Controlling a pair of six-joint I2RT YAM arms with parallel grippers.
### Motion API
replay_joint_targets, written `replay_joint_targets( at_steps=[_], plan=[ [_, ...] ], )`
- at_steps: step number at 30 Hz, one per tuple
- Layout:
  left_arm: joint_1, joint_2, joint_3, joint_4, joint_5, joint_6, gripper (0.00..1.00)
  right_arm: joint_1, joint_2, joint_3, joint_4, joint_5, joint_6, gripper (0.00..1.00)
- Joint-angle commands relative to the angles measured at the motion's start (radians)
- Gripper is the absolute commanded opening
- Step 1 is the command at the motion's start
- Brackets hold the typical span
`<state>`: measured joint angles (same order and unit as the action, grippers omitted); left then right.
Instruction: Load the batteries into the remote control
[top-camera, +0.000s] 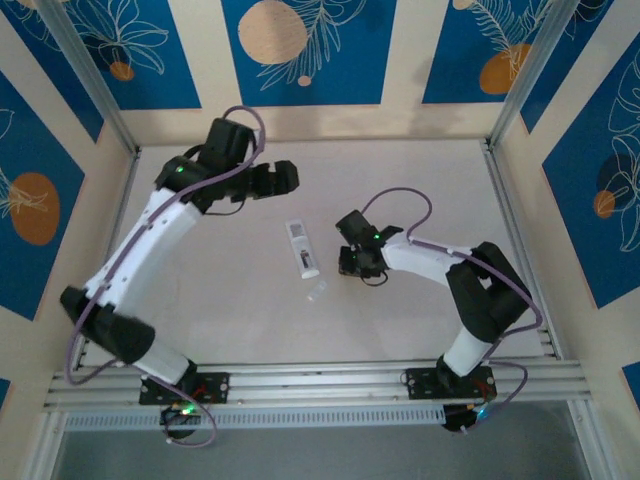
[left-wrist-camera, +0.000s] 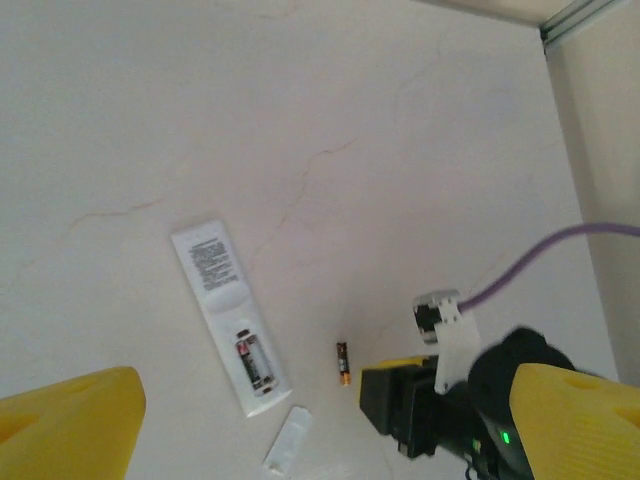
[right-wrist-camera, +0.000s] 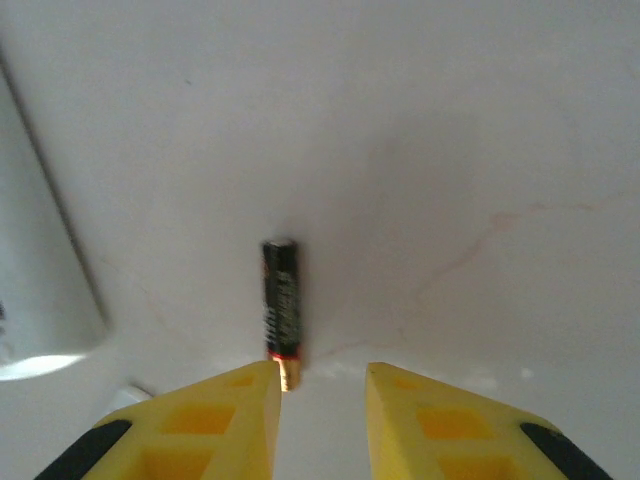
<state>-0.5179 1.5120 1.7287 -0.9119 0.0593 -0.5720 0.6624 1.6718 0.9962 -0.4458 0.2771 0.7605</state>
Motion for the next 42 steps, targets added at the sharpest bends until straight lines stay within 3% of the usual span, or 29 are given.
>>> replay_joint_targets(
  at_steps=[1,13,21,27,34,42],
  plan=[
    [0.005,0.021,-0.106,-0.006,-0.052,0.047,0.94,0.017,0.027,0.043,0.008,-0.035,-0.004,0.29],
    [0.028,0.026,-0.175,0.012,0.034,-0.02,0.96,0.088,0.162,0.131,-0.075,0.088,-0.011,0.25],
    [0.036,0.02,-0.196,0.034,0.049,-0.023,0.95,0.089,0.073,0.114,-0.057,0.031,-0.037,0.25],
    [0.038,0.02,-0.202,0.045,0.079,-0.019,0.95,0.063,0.014,0.094,-0.105,0.122,-0.089,0.31],
    [0.036,-0.019,-0.236,0.076,0.148,-0.003,0.97,0.006,0.066,0.073,-0.094,0.091,-0.164,0.36],
    [0.039,-0.021,-0.23,0.058,0.128,-0.007,0.97,0.003,0.144,0.1,-0.059,0.028,-0.168,0.24]
  ],
)
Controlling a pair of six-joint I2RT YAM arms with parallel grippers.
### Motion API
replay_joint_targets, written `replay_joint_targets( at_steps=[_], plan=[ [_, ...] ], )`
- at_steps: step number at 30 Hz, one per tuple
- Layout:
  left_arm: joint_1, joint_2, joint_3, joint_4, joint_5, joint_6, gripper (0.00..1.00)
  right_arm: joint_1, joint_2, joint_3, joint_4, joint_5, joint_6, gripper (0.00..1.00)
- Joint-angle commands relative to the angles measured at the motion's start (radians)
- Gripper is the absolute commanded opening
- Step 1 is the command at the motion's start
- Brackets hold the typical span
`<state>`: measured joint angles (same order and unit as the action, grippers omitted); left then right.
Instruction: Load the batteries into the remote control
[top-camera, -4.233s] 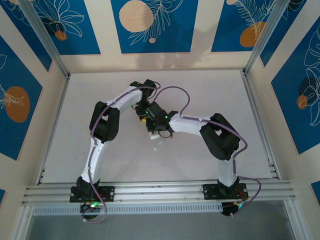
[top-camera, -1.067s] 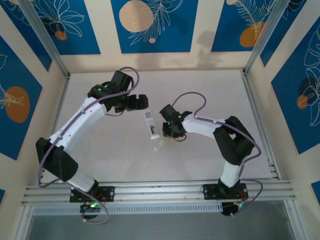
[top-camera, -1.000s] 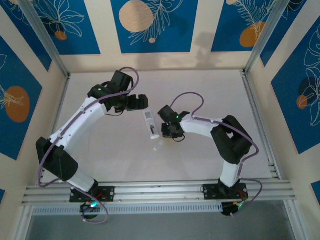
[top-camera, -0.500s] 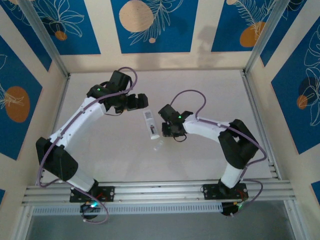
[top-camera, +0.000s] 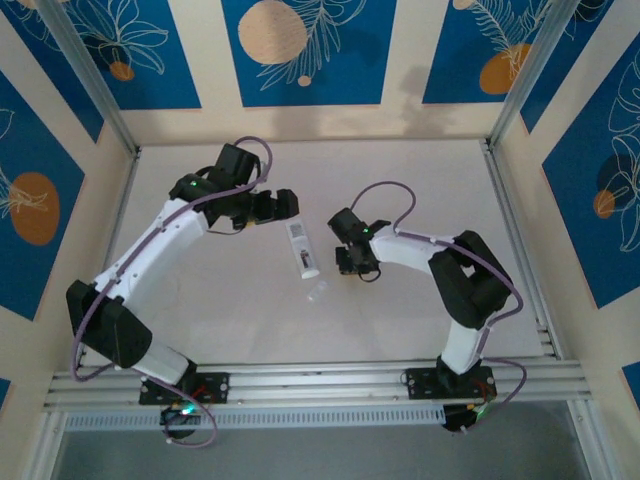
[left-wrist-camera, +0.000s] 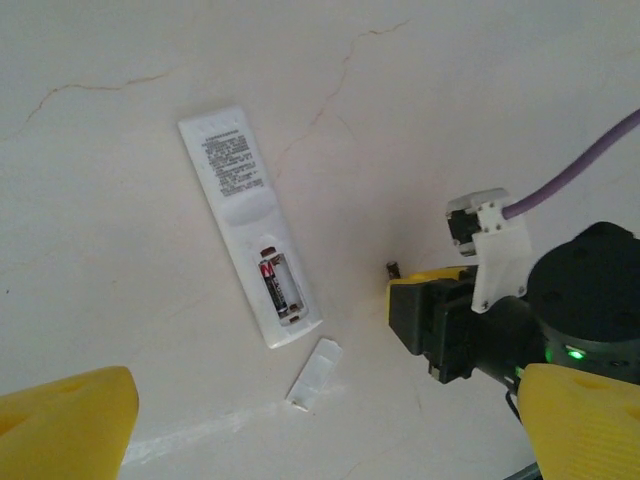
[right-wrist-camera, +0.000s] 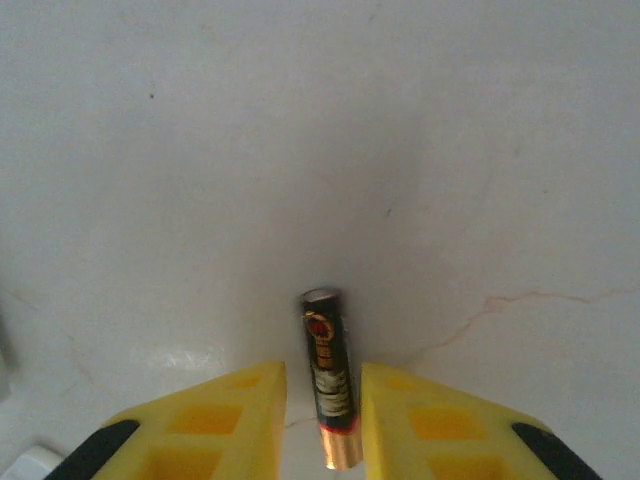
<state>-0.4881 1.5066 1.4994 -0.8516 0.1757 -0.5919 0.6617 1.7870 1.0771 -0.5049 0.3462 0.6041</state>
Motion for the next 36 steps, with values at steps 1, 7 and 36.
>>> replay_joint_targets(
  at_steps=[1,7,36],
  plan=[
    [0.01,-0.014,0.002,-0.007,0.013,0.012,0.97,0.006,0.038,0.022,-0.003,-0.043,-0.009,0.23],
    [0.016,-0.004,0.005,-0.01,0.024,-0.008,0.97,0.016,0.043,0.009,-0.004,-0.051,0.003,0.19],
    [-0.123,0.124,0.023,0.131,0.302,-0.166,0.4,0.001,-0.602,-0.209,0.472,-0.451,-0.013,0.14]
  ],
)
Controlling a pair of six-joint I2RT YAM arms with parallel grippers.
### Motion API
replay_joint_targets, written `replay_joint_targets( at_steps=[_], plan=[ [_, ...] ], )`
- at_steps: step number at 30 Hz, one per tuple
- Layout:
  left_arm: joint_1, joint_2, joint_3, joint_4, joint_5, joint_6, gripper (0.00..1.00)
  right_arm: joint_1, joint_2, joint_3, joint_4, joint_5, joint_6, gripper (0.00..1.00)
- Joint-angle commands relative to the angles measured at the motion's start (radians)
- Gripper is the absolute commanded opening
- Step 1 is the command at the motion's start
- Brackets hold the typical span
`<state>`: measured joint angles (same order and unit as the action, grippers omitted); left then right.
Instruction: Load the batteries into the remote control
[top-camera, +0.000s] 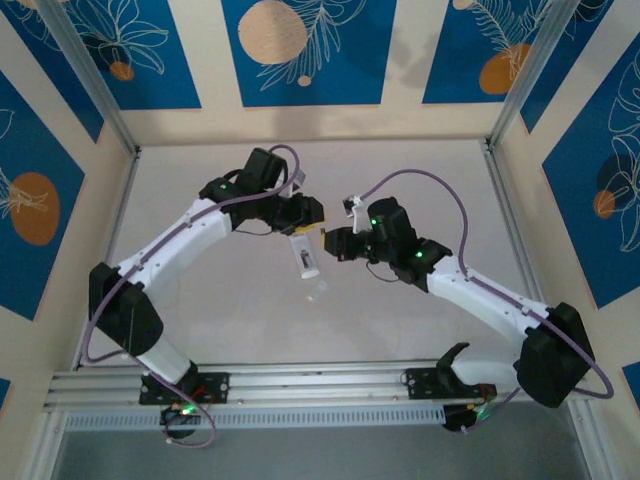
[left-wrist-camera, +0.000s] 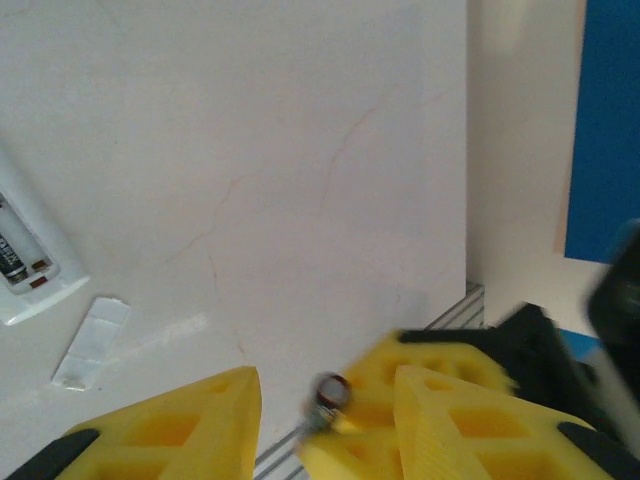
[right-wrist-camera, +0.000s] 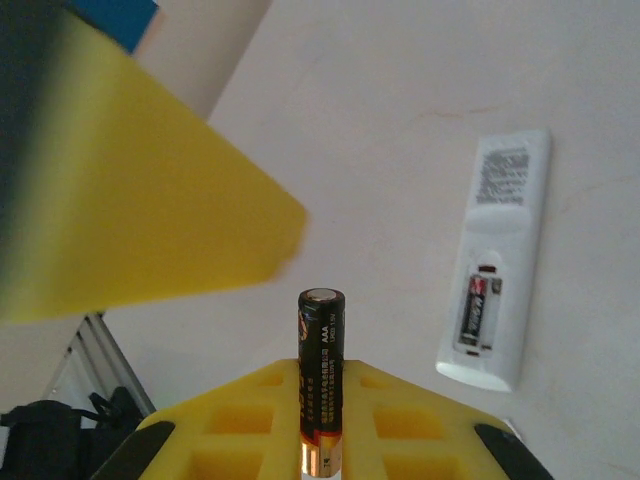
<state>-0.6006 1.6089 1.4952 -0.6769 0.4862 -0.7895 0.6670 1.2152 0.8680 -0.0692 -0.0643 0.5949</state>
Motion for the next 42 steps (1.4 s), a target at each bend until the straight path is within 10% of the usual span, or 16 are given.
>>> replay_joint_targets(
  at_steps=[1,16,42],
  plan=[
    [-0.016,0.022,0.029,-0.04,-0.003,0.032,0.39,-0.004,-0.034,-0.001,0.037,-0.039,-0.004,0.14],
    [-0.029,-0.012,-0.05,0.137,0.154,-0.134,0.2,-0.006,-0.013,0.017,0.008,0.018,-0.001,0.16],
    [0.025,-0.08,-0.184,0.277,0.121,-0.421,0.03,0.017,-0.153,-0.054,0.101,0.034,0.04,0.32]
  ],
)
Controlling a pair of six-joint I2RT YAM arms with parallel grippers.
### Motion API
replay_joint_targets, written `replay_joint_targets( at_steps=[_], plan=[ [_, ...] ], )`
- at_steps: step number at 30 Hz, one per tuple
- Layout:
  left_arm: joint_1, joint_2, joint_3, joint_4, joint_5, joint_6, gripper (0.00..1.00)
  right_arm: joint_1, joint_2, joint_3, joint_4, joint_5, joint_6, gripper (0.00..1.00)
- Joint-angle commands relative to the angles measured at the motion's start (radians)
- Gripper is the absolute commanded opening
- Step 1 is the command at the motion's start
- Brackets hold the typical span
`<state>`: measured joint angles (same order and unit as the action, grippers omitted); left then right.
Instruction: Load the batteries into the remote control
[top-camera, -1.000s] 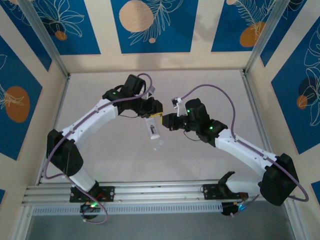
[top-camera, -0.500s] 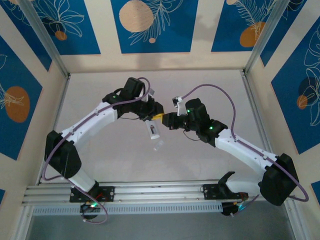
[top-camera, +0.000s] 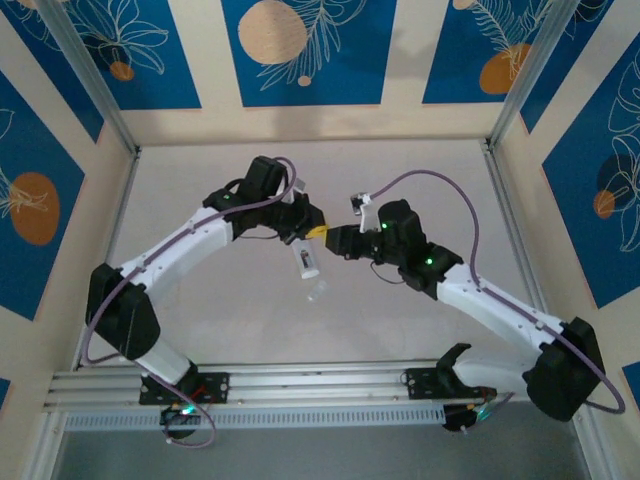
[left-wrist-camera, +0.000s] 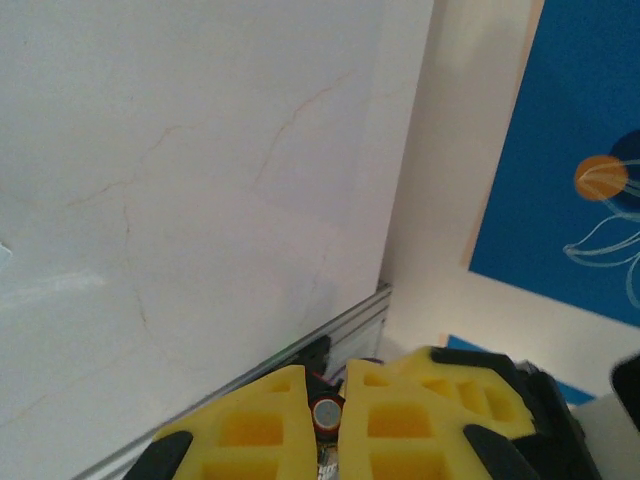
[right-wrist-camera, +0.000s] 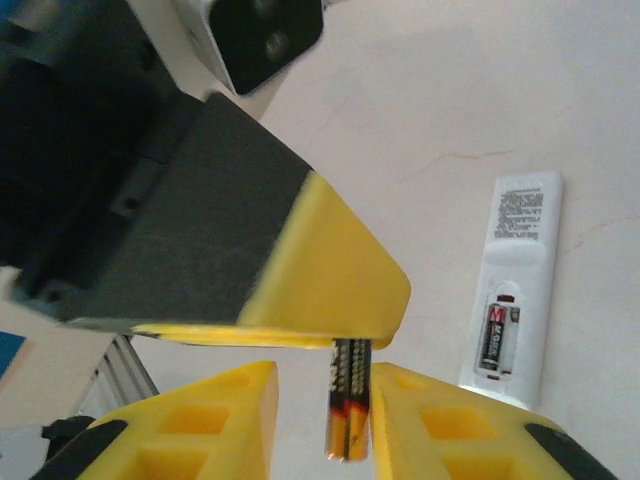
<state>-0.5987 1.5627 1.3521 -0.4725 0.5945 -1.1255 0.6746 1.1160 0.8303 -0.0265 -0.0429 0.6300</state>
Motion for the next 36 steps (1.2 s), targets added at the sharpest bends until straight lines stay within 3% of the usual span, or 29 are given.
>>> replay_joint_targets(
  at_steps=[1,13,21,30,36],
  plan=[
    [0.03,-0.04,-0.057,0.096,0.022,-0.112,0.03,0.01,-0.064,-0.031,0.07,0.021,0.004,0.33],
    [0.038,-0.053,-0.074,0.153,0.039,-0.167,0.03,0.011,0.017,-0.041,0.098,0.011,-0.028,0.34],
    [0.038,-0.056,-0.072,0.152,0.042,-0.165,0.03,0.011,0.039,-0.037,0.115,0.019,-0.023,0.27],
    [0.038,-0.055,-0.074,0.159,0.059,-0.164,0.03,-0.002,0.037,-0.017,0.101,0.044,-0.046,0.34],
    [0.039,-0.057,-0.074,0.161,0.06,-0.164,0.03,-0.01,0.041,-0.003,0.096,0.027,-0.047,0.24]
  ],
)
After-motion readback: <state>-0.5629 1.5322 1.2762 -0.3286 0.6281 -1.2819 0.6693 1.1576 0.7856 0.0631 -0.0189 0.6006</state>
